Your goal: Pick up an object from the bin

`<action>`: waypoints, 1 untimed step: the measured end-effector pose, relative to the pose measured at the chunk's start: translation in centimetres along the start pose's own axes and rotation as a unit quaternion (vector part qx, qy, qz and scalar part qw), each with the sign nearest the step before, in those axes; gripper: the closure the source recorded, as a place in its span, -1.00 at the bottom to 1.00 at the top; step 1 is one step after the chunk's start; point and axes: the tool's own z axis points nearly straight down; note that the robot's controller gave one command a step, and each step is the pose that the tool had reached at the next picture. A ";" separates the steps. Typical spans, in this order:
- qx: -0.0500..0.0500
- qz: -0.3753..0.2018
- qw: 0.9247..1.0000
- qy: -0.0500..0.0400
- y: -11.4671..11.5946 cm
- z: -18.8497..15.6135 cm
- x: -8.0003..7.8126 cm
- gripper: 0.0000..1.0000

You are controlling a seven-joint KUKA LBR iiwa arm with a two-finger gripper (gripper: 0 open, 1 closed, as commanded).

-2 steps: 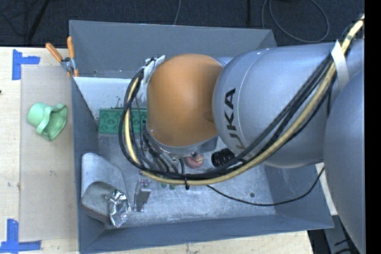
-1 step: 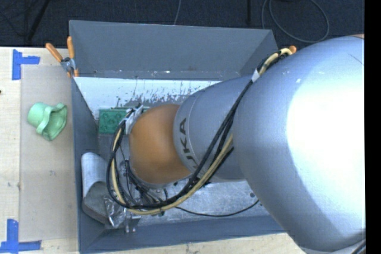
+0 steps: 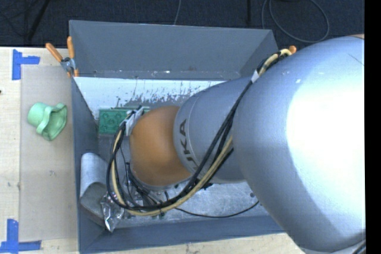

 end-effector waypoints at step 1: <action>-0.002 0.000 1.000 -0.003 0.1 -8.8 0.1 1.00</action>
Offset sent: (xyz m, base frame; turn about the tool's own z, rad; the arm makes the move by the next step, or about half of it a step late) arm -0.0021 0.0007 0.0845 -0.0057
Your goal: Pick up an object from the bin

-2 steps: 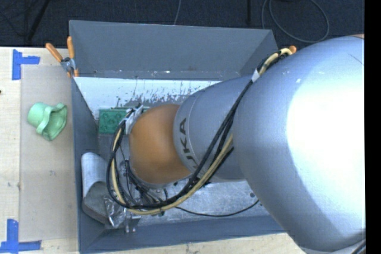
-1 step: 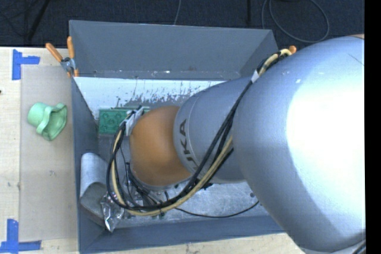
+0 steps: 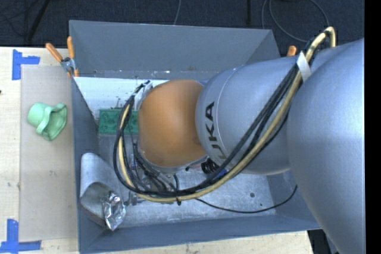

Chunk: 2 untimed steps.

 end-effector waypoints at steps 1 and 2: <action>0.001 0.001 1.000 0.003 -0.1 0.5 0.1 -1.00; 0.004 0.026 1.000 0.006 -10.7 7.5 -1.6 -1.00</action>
Offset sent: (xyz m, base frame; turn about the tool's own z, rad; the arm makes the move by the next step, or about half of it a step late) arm 0.0000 0.0000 0.0000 0.0000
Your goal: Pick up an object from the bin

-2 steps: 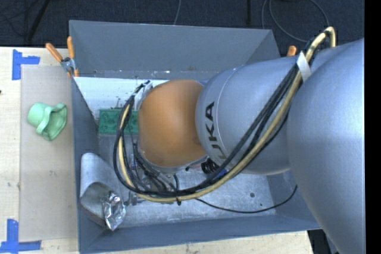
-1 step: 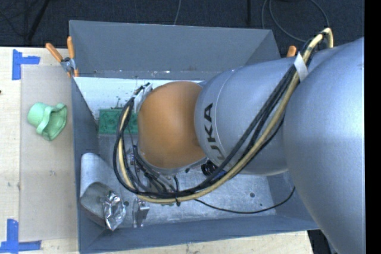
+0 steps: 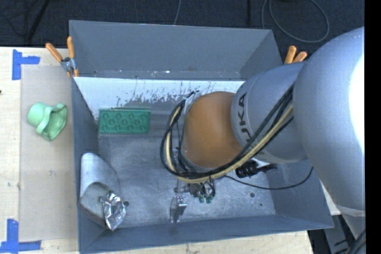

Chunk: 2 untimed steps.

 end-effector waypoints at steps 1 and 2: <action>-0.001 -0.018 1.000 -0.005 -11.6 -1.4 -6.1 -1.00; -0.005 -0.034 0.999 -0.003 -12.3 2.2 -7.7 -1.00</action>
Offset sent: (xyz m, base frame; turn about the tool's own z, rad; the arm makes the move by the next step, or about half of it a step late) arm 0.0597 -0.1098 0.0144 -0.0428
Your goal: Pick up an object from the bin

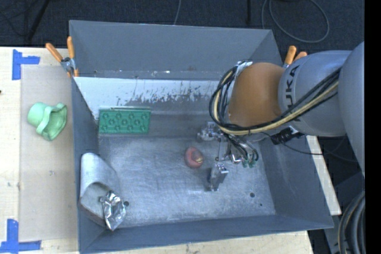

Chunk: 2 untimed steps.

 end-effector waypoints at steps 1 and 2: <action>0.002 -0.078 0.997 -0.003 5.0 0.1 -4.5 -1.00; 0.002 -0.075 0.997 -0.005 4.9 -0.4 -4.7 1.00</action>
Offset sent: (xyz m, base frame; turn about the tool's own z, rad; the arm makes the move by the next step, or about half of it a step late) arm 0.0392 0.0513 -0.0028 -0.1557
